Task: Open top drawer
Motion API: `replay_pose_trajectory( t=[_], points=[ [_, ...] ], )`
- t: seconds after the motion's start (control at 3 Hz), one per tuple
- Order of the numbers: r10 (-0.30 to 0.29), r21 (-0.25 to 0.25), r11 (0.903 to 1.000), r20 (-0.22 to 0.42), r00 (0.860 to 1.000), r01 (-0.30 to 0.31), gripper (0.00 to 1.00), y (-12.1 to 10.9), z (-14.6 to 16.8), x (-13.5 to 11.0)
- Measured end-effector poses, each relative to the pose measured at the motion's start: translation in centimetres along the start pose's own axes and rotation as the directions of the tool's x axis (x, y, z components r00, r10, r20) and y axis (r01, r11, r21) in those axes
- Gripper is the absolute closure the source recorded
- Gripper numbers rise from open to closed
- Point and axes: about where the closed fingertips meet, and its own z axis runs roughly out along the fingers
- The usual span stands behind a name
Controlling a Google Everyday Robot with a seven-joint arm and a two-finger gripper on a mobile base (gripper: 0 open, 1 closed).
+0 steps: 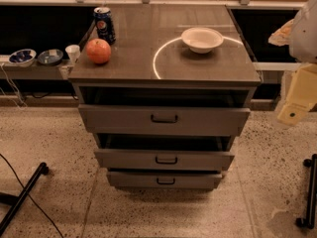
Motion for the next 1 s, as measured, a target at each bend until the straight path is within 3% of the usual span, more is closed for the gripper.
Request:
replay_pose_trajectory(
  t=[0.33,0.67,1.0],
  points=[
    [0.000,0.000,1.0000,0.000,1.000,0.000,0.00,0.0,0.0,0.0],
    [-0.047,0.001,0.9989,-0.019,0.999,0.047,0.00,-0.3,3.3,-0.6],
    [-0.153,-0.018,0.9881,0.001,0.988,0.153,0.00,0.1,8.8,-1.7]
  ],
)
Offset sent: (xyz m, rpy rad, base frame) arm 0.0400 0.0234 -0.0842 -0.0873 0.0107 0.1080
